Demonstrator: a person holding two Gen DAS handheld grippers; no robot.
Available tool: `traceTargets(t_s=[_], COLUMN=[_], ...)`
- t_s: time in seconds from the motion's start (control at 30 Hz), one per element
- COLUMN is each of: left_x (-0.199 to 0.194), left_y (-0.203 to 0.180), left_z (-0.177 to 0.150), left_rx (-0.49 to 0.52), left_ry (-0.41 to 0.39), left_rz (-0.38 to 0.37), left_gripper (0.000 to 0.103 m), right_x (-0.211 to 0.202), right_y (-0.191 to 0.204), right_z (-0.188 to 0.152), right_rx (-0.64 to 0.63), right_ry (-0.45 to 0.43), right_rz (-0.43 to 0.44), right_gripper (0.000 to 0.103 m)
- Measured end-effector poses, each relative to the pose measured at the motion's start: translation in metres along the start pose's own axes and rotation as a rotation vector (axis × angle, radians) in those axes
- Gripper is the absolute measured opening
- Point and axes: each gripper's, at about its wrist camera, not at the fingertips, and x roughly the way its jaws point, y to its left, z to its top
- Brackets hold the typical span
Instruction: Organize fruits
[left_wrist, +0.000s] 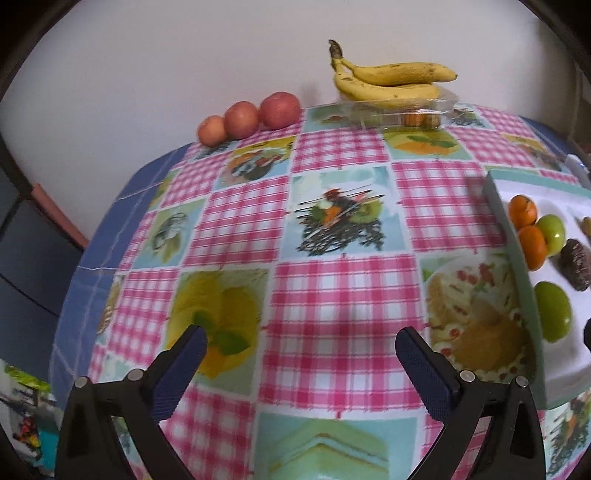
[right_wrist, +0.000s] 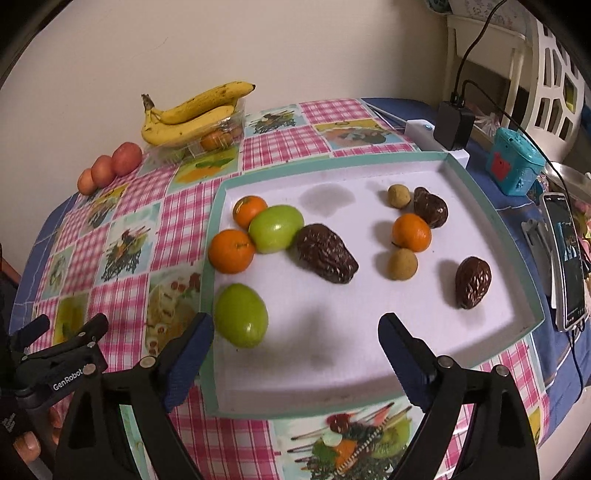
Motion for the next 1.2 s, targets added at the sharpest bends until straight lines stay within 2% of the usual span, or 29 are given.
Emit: traceTargets(t_s=[0.23, 0.37, 0.57, 0.73, 0.9, 1.2], left_x=[-0.009, -0.020, -0.032, -0.041, -0.044, -0.040], left_y=[0.008, 0.016, 0.024, 0.034, 0.041, 0.054], left_z=[-0.008, -0.009, -0.016, -0.021, -0.030, -0.029], left_rx=[-0.002, -0.011, -0.001, -0.014, -0.011, -0.067], left_ry=[0.023, 0.001, 0.010, 0.005, 0.016, 0.038], left_rz=[0.027, 0.056, 0.037, 0.052, 0.033, -0.031], left_gripper=[0.103, 0.103, 0.103, 0.103, 0.103, 0.103], right_x=[-0.006, -0.012, -0.020, -0.024, -0.026, -0.027], right_y=[0.003, 0.006, 0.012, 0.013, 0.013, 0.022], right_z=[-0.009, -0.013, -0.018, -0.022, -0.021, -0.021], right_rx=[-0.019, -0.036, -0.056, -0.062, -0.071, -0.106], right_ry=[0.008, 0.006, -0.005, 0.003, 0.001, -0.002], right_rz=[0.003, -0.001, 0.013, -0.001, -0.007, -0.009], right_gripper=[0.091, 0.091, 0.091, 0.091, 0.091, 0.091])
